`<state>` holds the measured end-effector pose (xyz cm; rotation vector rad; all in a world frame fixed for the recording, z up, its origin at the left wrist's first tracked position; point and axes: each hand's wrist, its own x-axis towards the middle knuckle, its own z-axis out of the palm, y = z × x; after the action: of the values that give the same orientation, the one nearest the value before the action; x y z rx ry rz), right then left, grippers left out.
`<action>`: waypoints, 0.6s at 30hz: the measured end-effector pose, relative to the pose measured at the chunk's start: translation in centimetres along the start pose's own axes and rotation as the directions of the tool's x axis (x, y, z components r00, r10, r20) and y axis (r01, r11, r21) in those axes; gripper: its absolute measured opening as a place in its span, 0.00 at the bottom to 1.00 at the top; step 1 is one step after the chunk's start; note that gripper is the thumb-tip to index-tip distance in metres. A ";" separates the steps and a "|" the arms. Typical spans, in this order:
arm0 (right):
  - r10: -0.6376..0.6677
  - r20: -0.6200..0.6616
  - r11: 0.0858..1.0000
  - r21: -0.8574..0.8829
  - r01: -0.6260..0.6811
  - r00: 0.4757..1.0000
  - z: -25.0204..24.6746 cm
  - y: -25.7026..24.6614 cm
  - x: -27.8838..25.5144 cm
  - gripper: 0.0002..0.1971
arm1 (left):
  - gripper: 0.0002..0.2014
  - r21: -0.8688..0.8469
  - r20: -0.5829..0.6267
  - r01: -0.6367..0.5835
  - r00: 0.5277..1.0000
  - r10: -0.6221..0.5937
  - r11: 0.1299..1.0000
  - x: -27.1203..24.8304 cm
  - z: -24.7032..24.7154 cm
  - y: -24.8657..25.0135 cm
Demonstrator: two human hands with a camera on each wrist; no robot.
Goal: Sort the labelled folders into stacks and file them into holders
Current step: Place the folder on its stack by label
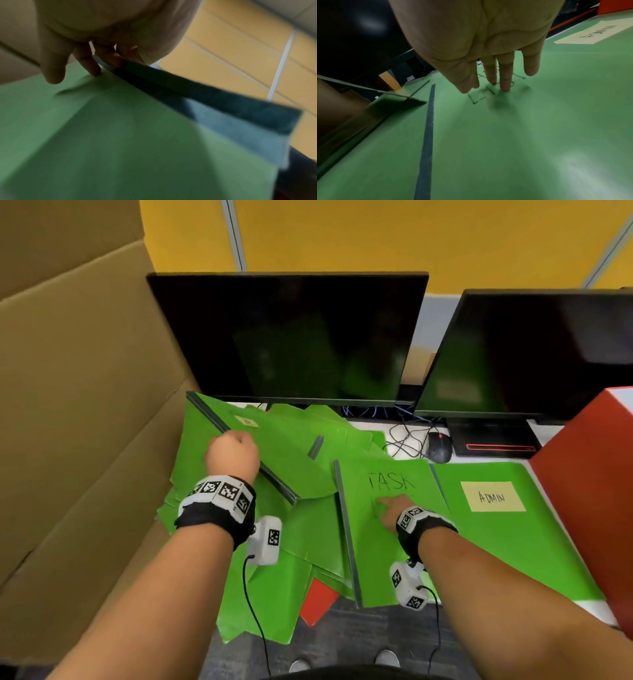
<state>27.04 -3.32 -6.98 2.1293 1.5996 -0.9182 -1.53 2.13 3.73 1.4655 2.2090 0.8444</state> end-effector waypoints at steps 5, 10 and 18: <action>-0.012 0.058 0.996 -0.086 0.017 0.998 2.3 0.2 2.6 0.27 | 0.17 -0.129 -0.108 -0.088 0.991 0.074 0.988 0.7 -3.3 0.6; -0.056 -0.048 0.978 0.198 0.064 0.997 -0.9 -2.8 -1.4 0.24 | 0.17 -0.310 -0.083 -0.099 0.994 0.077 0.946 0.3 -5.4 0.6; -0.232 -0.221 0.861 0.406 0.305 0.947 -3.6 -6.7 -3.1 0.22 | 0.24 -0.397 -0.026 -0.201 0.978 0.208 0.896 -1.0 -6.5 -0.1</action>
<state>21.28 -1.26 -1.44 2.3596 1.9664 -1.3291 -5.03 -0.66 8.61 1.5015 1.7498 1.2591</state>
